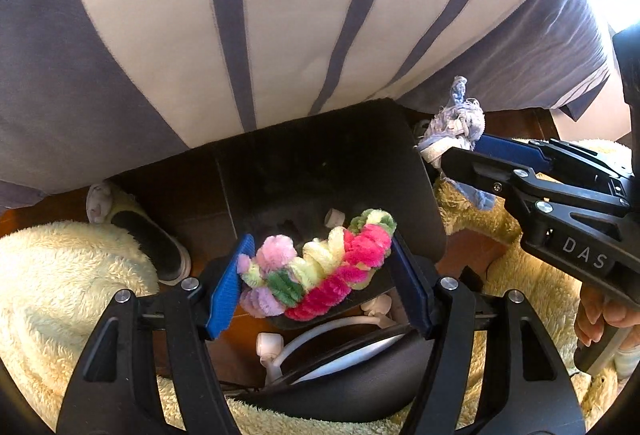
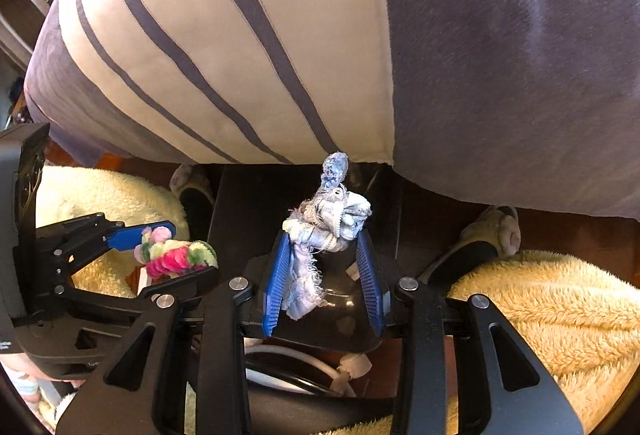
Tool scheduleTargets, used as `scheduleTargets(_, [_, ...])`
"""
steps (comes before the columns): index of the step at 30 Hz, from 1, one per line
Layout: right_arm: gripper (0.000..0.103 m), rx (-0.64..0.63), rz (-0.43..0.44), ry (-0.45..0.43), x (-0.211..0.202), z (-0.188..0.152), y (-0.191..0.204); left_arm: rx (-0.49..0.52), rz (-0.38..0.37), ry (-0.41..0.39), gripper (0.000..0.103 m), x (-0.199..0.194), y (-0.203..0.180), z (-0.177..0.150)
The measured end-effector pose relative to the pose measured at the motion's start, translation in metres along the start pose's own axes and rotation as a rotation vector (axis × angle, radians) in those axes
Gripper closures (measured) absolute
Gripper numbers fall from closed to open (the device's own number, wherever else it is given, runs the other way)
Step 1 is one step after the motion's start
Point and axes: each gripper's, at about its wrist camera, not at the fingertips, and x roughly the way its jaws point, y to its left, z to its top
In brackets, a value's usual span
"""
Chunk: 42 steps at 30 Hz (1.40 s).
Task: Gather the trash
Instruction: 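Open both tools to drop the cloth and garland into the bin, then grasp the clear plastic box with the left tool while the right tool grasps the yellow lotion bottle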
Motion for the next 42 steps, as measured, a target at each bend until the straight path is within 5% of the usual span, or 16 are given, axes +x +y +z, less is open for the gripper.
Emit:
scheduleTargets(7, [0.057,0.018,0.006,0.009,0.004,0.002,-0.002,-0.003,0.025,0.013,0.035,0.002,-0.001,0.000])
scheduleTargets(15, [0.042,0.024,0.005,-0.017,-0.004,0.003,-0.001,0.005,0.040,-0.015,0.015,-0.005,-0.001,-0.001])
scheduleTargets(22, [0.012,0.047,-0.040,-0.064,-0.018,0.005,-0.007,0.000,0.056,-0.078,0.010,-0.024,-0.002,0.001])
scheduleTargets(42, [0.006,0.061,-0.090,-0.328,-0.122,0.034,-0.017,0.007,0.161,-0.383,0.008,-0.142,0.009,0.029])
